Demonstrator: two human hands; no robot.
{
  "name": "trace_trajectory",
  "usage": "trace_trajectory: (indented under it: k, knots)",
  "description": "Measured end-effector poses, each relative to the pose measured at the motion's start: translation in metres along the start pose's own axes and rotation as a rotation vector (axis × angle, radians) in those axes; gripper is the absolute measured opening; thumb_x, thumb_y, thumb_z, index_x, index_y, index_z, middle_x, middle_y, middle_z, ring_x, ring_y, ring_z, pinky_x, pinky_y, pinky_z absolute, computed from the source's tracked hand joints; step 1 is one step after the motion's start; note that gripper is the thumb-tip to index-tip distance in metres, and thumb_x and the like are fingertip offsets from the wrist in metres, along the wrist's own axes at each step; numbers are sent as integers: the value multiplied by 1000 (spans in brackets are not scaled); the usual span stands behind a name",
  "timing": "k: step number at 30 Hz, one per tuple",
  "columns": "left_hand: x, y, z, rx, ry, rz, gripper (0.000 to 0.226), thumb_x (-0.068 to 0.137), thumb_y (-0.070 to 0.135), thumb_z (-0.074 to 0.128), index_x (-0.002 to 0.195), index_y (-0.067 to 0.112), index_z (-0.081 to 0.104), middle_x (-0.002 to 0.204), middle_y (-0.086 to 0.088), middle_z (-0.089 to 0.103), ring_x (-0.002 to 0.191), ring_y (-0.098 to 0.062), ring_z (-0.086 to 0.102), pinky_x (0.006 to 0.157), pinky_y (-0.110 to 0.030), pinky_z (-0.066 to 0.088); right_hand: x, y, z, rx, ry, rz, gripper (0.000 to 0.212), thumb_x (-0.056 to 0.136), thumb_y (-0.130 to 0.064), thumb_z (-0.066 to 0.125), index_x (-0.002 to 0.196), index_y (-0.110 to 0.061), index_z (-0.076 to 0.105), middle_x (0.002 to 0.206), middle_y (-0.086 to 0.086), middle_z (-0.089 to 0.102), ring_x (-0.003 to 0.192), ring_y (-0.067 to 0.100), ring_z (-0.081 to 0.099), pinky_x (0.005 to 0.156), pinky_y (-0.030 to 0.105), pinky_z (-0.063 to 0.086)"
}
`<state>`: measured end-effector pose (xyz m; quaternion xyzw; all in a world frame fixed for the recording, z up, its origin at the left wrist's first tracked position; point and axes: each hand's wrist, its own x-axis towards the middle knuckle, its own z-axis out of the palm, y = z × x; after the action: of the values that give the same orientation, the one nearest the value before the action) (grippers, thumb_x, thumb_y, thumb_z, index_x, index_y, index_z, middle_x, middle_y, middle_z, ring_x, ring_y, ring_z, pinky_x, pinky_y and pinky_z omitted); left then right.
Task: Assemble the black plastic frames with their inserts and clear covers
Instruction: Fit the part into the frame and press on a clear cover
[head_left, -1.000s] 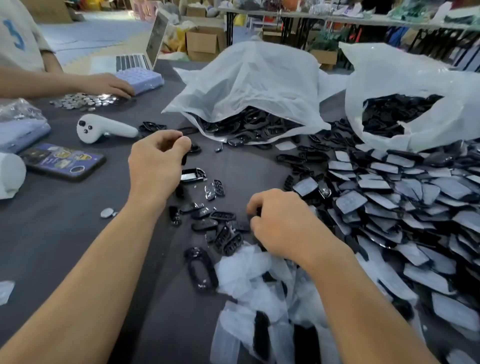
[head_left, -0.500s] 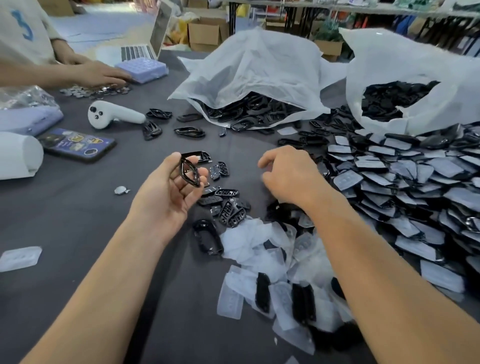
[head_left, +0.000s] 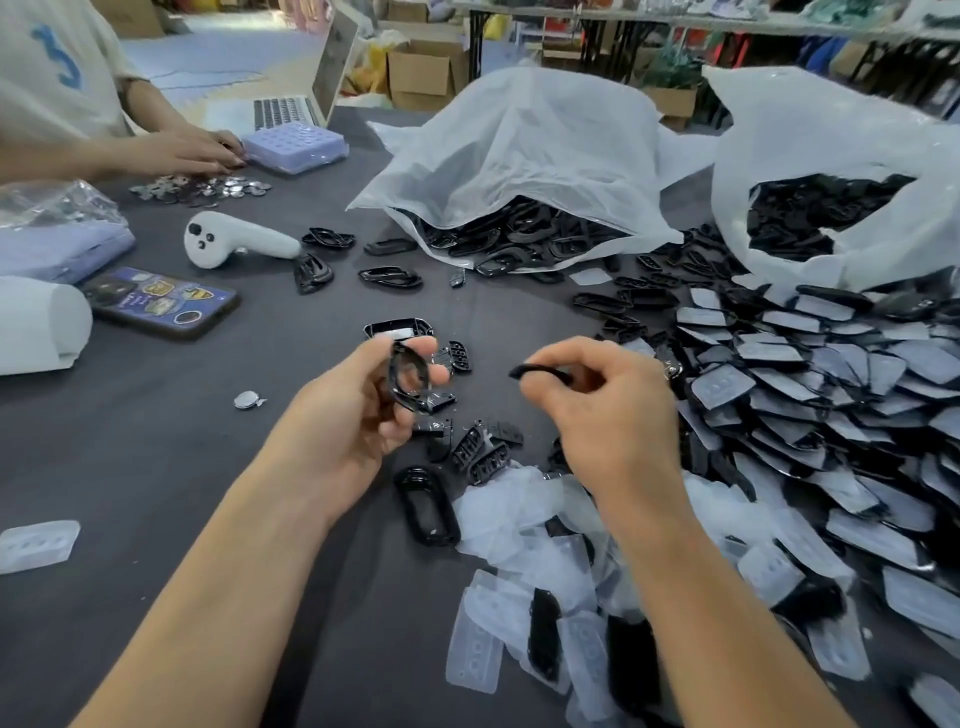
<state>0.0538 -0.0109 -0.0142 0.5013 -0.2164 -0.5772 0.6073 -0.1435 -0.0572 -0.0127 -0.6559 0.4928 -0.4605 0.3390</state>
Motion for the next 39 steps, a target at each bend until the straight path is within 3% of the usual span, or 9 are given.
trace_trajectory:
  k: [4, 9, 12, 14, 17, 24, 30, 34, 39]
  knots:
    - [-3, -8, 7, 130, -108, 43, 45, 110, 31, 43, 95, 25, 86, 107, -8, 80, 66, -6, 58, 51, -14, 47, -16, -7, -11, 178, 97, -62, 21, 84, -13, 80, 83, -34, 79, 56, -17, 61, 48, 1, 48, 47, 15, 40]
    - [-7, -12, 9, 182, -267, 74, 32, 94, 36, 57, 116, 28, 79, 124, -8, 76, 90, -10, 70, 83, -24, 58, -13, -14, -6, 380, -24, 27, 12, 86, -18, 75, 85, -29, 79, 72, -11, 72, 63, 2, 61, 64, 17, 48]
    - [-8, -14, 8, 183, -305, 78, 34, 92, 32, 59, 120, 28, 78, 128, -6, 75, 103, -13, 73, 92, -27, 56, -14, -11, -1, 367, -85, 85, 30, 92, -3, 68, 98, -31, 76, 65, -13, 64, 59, 3, 55, 61, 18, 47]
    - [-9, -12, 9, 143, -321, 74, 33, 94, 27, 58, 119, 26, 79, 129, -8, 74, 106, -15, 73, 91, -27, 58, -15, -11, -1, 405, -108, 132, 36, 93, 1, 66, 107, -32, 68, 64, -4, 65, 55, 11, 53, 54, 23, 48]
    - [-10, -11, 11, 76, -303, 58, 31, 92, 22, 59, 113, 20, 81, 119, -11, 77, 98, -18, 77, 86, -28, 61, -14, -13, -3, 537, -123, 172, 18, 92, 4, 68, 94, -14, 67, 62, 6, 69, 50, 18, 57, 46, 24, 48]
    - [-12, -13, 13, 46, -297, 15, 29, 90, 20, 60, 107, 17, 83, 108, -16, 79, 96, -23, 79, 82, -31, 63, -14, -17, -3, 660, -168, 262, 17, 87, 4, 75, 78, -11, 72, 61, 11, 69, 57, 24, 66, 48, 22, 50]
    - [-12, -11, 9, 63, -296, 5, 30, 90, 18, 60, 110, 16, 82, 117, -20, 76, 107, -31, 76, 84, -35, 63, -13, -20, -2, 731, -171, 372, 13, 94, 3, 67, 85, -6, 66, 70, 17, 71, 65, 30, 75, 54, 23, 57]
    - [-14, -10, 11, 100, -287, -8, 32, 89, 18, 58, 110, 19, 82, 113, -18, 78, 103, -27, 78, 79, -34, 64, -12, -18, -4, 774, -159, 410, 8, 96, 6, 62, 95, -2, 62, 82, 26, 69, 70, 36, 75, 57, 24, 59]
    - [-15, -11, 15, 134, -170, 9, 27, 103, 5, 51, 110, 10, 77, 102, -16, 80, 92, -21, 80, 66, -25, 63, -11, -18, -6, 807, -143, 395, 15, 96, 8, 60, 99, -7, 59, 67, 11, 70, 59, 23, 73, 55, 23, 58]
